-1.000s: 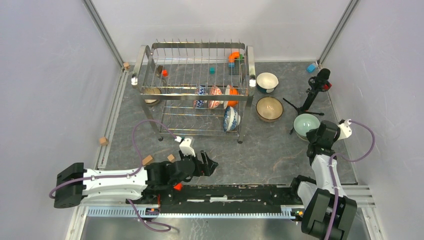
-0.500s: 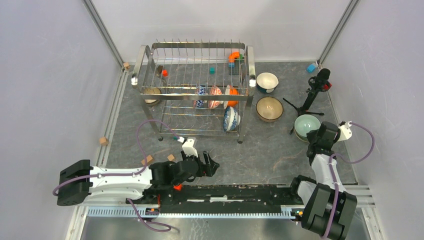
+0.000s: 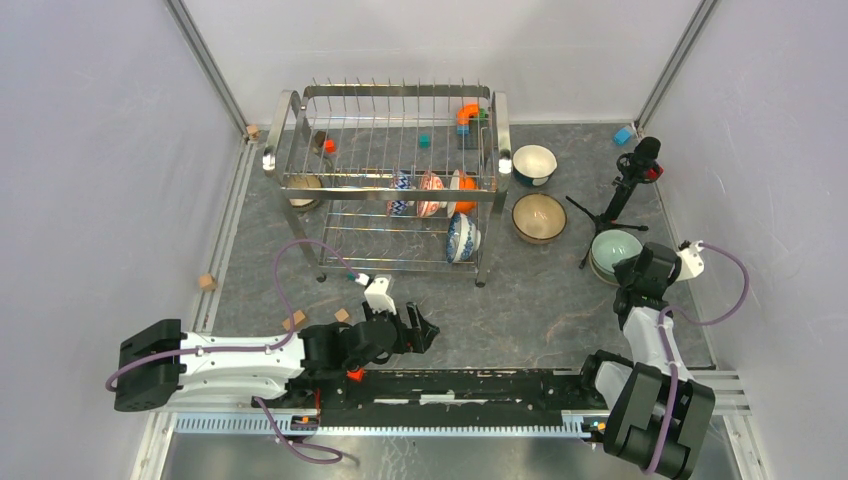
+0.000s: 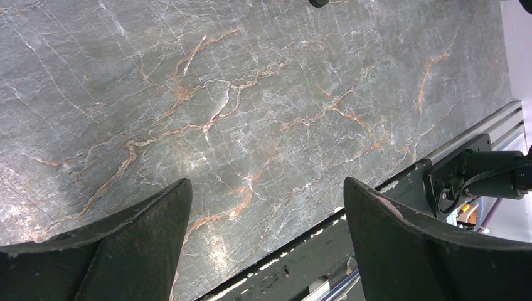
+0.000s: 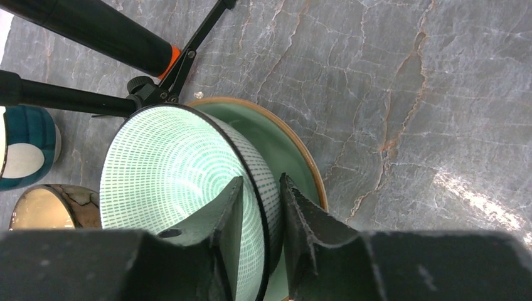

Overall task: Unload the bowls from the dish rack
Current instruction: Place the bowl with the bowl.

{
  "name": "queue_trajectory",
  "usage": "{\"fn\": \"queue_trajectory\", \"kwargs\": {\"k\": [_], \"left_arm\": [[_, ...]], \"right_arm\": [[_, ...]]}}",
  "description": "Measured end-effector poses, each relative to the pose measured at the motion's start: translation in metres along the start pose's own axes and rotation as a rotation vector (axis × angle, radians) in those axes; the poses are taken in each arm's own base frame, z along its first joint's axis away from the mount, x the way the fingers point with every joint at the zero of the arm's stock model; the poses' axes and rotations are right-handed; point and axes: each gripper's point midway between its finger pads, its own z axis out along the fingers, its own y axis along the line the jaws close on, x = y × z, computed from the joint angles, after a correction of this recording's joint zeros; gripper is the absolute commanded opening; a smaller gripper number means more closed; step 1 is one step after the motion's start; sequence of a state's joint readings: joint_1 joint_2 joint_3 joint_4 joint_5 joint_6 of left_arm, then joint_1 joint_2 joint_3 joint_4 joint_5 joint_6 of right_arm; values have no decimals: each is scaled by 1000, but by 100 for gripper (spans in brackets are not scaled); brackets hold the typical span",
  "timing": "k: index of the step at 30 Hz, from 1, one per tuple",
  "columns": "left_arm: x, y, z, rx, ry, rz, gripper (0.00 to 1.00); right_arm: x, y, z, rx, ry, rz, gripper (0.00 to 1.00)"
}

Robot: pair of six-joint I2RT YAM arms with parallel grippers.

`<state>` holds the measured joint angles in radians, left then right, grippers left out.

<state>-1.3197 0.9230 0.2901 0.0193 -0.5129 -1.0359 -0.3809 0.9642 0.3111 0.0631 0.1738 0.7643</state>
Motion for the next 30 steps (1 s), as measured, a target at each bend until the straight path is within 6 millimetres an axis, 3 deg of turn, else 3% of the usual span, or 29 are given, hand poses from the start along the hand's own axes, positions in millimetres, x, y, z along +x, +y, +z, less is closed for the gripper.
{"fn": "queue_trajectory", "kwargs": {"k": [11,30], "left_arm": [[0,-1,0,5,-3,-4,95],[4,-1,0,19,11,-6,95]], "right_arm": [[-11,6,-1,2,-9,-20,55],[-19,2,-10,71,34,-95,59]]}}
